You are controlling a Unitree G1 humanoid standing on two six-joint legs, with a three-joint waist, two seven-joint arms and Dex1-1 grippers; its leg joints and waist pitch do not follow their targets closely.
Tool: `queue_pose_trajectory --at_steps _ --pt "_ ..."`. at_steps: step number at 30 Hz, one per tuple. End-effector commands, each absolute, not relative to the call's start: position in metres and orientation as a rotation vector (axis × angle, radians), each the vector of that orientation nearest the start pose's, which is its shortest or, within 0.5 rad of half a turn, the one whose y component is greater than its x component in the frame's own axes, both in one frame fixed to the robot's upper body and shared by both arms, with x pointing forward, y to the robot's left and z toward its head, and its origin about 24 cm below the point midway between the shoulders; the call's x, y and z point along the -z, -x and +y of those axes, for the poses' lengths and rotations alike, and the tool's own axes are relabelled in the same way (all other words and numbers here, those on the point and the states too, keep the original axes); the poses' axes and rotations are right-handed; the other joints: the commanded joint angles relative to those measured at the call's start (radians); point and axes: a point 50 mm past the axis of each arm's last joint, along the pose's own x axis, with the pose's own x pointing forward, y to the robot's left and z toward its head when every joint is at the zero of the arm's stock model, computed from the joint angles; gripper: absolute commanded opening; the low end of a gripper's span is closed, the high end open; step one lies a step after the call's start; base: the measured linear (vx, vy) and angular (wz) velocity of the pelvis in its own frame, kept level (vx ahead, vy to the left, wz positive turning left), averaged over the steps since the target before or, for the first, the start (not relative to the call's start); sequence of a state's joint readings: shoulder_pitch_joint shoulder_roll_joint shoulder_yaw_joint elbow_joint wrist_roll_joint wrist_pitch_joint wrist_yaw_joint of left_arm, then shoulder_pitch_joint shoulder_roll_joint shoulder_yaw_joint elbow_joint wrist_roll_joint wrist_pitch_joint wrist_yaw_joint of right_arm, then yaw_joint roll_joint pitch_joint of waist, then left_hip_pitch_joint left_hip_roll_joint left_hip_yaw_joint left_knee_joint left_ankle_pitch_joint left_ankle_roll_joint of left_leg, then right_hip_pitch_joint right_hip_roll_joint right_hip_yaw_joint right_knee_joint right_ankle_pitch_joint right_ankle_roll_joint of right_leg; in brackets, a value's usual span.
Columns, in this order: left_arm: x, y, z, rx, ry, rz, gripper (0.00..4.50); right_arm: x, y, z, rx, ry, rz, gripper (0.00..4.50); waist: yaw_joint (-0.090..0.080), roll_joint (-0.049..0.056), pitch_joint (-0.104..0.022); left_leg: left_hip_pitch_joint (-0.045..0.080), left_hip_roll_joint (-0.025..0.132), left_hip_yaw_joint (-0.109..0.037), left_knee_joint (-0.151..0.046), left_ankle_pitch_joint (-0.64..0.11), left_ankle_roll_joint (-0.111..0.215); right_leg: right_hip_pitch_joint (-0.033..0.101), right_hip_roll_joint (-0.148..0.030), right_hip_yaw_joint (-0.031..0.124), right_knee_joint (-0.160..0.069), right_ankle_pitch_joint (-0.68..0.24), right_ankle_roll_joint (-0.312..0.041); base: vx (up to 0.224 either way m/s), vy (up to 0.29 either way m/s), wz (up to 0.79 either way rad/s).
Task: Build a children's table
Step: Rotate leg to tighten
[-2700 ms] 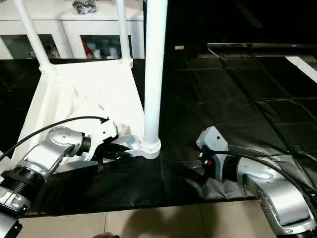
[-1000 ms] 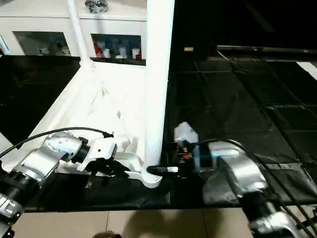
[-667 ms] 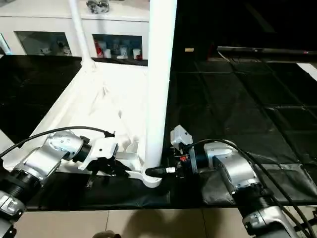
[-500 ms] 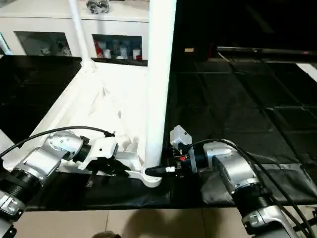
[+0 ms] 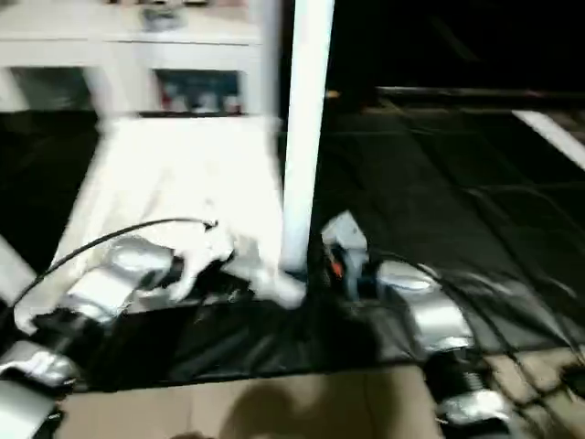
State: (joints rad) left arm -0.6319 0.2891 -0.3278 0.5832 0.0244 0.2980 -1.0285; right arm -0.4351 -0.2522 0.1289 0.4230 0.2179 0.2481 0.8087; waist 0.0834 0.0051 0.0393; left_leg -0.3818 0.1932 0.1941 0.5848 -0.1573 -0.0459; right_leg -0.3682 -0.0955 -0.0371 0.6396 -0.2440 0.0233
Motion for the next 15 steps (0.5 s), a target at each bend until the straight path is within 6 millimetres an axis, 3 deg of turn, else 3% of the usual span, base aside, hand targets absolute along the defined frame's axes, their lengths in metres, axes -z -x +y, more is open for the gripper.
queue_pose_trajectory --at_steps 1,3,6,7,11,15 --pt "-0.059 -0.334 0.071 1.117 -0.245 0.438 0.00 -0.034 -0.315 -0.087 -0.854 -0.029 0.370 1.97 -0.006 -0.012 -0.043 0.018 0.031 -0.030 -0.084 -0.358 -0.065 0.008 -0.056 0.030 -0.113 -0.405 -0.154 0.000 0.000 0.00" --pt "-0.059 -0.335 0.066 1.104 -0.239 0.434 0.00 -0.035 -0.318 -0.082 -0.814 -0.030 0.373 1.97 -0.011 -0.013 -0.048 0.017 0.030 -0.031 -0.085 -0.341 -0.065 0.009 -0.054 0.029 -0.111 -0.365 -0.153 0.000 0.000 0.00" --pt "-0.060 -0.335 0.056 1.095 -0.241 0.429 0.00 -0.041 -0.321 -0.067 -0.807 -0.033 0.343 1.97 -0.010 -0.011 -0.053 0.017 0.031 -0.023 -0.080 -0.280 -0.028 0.011 -0.047 0.030 -0.104 -0.203 -0.183 0.000 0.000 0.00" --pt "-0.060 -0.335 0.055 1.094 -0.253 0.429 0.00 -0.043 -0.321 -0.063 -0.825 -0.035 0.331 2.52 -0.009 -0.012 -0.055 0.013 0.029 -0.022 -0.078 -0.247 -0.013 0.017 -0.047 0.030 -0.101 -0.157 -0.189 0.000 0.000 0.00" --pt "-0.059 -0.335 0.058 1.099 -0.284 0.427 0.00 -0.042 -0.318 -0.063 -0.838 -0.028 0.325 2.84 -0.002 -0.015 -0.057 0.011 0.028 -0.016 -0.071 -0.184 0.021 0.021 -0.044 0.030 -0.094 -0.059 -0.204 0.026 -0.002 -0.01" --pt "-0.055 -0.334 0.071 1.120 -0.341 0.443 0.00 -0.041 -0.316 -0.076 -0.837 -0.024 0.309 3.22 0.005 -0.013 -0.052 0.014 0.031 -0.017 -0.076 -0.218 0.017 0.018 -0.047 0.030 -0.103 -0.125 -0.192 0.000 0.000 0.00"
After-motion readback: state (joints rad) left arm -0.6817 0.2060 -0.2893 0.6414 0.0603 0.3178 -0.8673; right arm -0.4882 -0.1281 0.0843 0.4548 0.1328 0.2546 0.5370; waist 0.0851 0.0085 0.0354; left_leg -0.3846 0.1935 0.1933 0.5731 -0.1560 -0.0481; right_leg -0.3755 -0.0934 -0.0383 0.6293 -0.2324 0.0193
